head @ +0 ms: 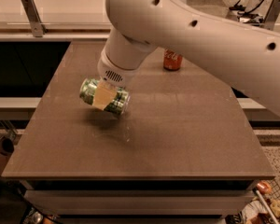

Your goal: Place green can upright

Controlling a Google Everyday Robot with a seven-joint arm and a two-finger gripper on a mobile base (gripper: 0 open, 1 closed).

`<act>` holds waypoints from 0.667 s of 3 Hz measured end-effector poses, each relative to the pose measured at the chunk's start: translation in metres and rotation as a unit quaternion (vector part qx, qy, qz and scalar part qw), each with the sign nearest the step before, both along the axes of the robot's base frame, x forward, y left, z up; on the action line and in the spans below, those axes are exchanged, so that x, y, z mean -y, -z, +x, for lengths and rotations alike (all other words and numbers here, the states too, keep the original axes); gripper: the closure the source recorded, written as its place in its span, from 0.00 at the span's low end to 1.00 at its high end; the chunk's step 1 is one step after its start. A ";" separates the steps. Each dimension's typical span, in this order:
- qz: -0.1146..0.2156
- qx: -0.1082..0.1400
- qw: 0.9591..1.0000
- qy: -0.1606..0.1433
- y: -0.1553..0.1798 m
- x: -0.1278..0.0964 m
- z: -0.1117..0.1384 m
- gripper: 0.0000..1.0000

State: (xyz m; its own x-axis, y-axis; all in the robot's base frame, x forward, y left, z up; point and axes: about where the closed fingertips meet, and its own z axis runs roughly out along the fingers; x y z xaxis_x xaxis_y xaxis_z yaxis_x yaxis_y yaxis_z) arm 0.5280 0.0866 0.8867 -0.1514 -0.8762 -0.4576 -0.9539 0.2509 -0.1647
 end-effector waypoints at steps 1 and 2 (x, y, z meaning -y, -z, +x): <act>0.038 0.017 0.999 -0.019 -0.008 0.018 0.001 1.00; 0.087 0.038 0.995 -0.040 -0.014 0.036 0.002 1.00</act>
Offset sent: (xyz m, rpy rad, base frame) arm 0.0064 -0.0644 0.0236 0.3102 -0.1354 0.1286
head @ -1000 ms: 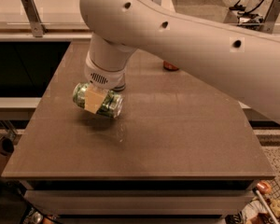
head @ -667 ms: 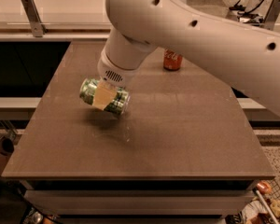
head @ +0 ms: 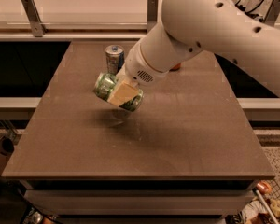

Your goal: Place green can upright

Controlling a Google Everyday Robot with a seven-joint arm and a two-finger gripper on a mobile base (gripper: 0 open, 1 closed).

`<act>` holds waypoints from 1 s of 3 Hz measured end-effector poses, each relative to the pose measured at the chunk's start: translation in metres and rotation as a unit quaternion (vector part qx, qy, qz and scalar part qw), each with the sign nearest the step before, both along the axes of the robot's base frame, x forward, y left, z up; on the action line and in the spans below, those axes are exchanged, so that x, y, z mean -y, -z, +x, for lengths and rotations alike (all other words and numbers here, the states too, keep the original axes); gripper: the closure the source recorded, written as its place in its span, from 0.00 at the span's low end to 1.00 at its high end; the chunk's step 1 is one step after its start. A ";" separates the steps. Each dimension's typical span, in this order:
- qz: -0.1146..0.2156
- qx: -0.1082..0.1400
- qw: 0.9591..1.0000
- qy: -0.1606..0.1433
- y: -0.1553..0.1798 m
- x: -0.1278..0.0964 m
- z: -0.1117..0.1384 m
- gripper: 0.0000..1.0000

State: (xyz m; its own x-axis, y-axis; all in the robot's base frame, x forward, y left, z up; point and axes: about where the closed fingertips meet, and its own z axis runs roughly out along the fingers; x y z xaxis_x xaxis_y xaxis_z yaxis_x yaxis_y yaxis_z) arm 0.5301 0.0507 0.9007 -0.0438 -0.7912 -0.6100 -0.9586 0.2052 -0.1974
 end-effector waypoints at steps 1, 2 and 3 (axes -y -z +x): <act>0.050 0.017 0.998 -0.014 -0.006 0.011 0.007 1.00; 0.104 0.033 0.994 -0.020 -0.008 0.013 0.014 1.00; 0.146 0.055 0.988 -0.020 -0.013 0.000 0.015 1.00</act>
Offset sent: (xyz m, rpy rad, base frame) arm 0.0269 -0.0206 0.0132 0.3563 -0.1110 0.0408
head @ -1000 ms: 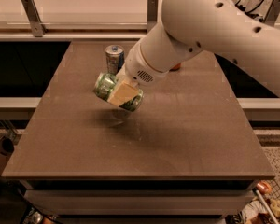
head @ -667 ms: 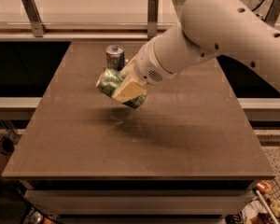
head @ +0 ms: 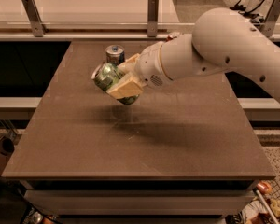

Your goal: Place green can upright

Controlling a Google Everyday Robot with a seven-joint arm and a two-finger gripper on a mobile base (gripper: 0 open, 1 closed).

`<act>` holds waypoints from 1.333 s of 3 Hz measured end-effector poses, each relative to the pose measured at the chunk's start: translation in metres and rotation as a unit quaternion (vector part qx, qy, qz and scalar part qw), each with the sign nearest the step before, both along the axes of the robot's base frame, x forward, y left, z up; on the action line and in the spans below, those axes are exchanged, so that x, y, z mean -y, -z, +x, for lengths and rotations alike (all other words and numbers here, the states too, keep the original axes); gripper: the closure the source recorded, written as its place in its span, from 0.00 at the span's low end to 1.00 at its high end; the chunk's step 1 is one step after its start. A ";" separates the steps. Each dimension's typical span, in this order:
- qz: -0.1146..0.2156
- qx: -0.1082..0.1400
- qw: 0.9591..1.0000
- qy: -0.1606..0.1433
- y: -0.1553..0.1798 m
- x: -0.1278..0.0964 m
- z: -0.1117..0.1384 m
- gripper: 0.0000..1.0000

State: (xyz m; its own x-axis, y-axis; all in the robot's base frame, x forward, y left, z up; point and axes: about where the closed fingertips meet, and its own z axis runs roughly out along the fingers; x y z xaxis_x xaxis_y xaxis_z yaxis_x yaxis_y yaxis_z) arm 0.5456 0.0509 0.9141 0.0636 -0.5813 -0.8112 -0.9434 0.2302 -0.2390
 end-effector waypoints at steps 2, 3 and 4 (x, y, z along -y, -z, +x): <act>0.056 0.035 0.998 0.013 0.002 -0.021 -0.021 1.00; 0.087 0.051 0.995 0.010 0.007 -0.035 -0.036 1.00; 0.126 0.063 0.990 0.004 0.009 -0.042 -0.043 1.00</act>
Offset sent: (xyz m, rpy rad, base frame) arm -0.0354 0.0304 -0.0109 0.2001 -0.1139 -0.0429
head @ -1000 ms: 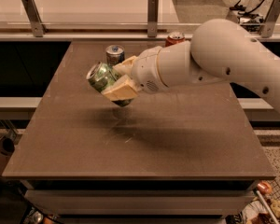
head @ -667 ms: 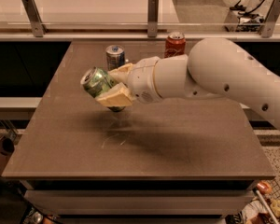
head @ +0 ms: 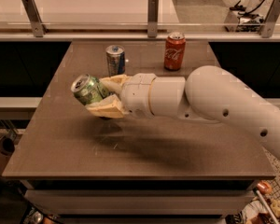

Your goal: Place green can upright

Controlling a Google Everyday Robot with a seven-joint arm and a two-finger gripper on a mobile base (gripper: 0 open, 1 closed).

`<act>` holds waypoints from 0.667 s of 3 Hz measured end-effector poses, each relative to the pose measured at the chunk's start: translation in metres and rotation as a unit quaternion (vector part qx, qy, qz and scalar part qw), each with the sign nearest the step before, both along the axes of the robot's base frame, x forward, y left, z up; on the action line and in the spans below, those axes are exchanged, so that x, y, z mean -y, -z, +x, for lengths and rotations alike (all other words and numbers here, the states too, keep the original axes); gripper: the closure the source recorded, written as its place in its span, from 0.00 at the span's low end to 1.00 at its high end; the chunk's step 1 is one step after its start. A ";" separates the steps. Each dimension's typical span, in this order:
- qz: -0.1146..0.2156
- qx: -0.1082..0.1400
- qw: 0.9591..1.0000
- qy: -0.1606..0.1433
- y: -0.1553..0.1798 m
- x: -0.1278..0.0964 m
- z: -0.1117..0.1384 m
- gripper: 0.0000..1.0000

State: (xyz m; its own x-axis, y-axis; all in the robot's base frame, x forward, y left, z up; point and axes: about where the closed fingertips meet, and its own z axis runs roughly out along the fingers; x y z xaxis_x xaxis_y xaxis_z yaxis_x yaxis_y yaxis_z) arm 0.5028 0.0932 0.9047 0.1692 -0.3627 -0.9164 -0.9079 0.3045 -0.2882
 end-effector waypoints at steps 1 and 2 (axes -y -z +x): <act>0.046 0.010 0.999 -0.006 0.000 0.001 0.000 1.00; 0.088 0.005 0.996 -0.008 0.005 0.007 0.007 1.00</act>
Offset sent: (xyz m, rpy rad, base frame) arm 0.0196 -0.0212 -0.0125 0.2809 0.0042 0.0142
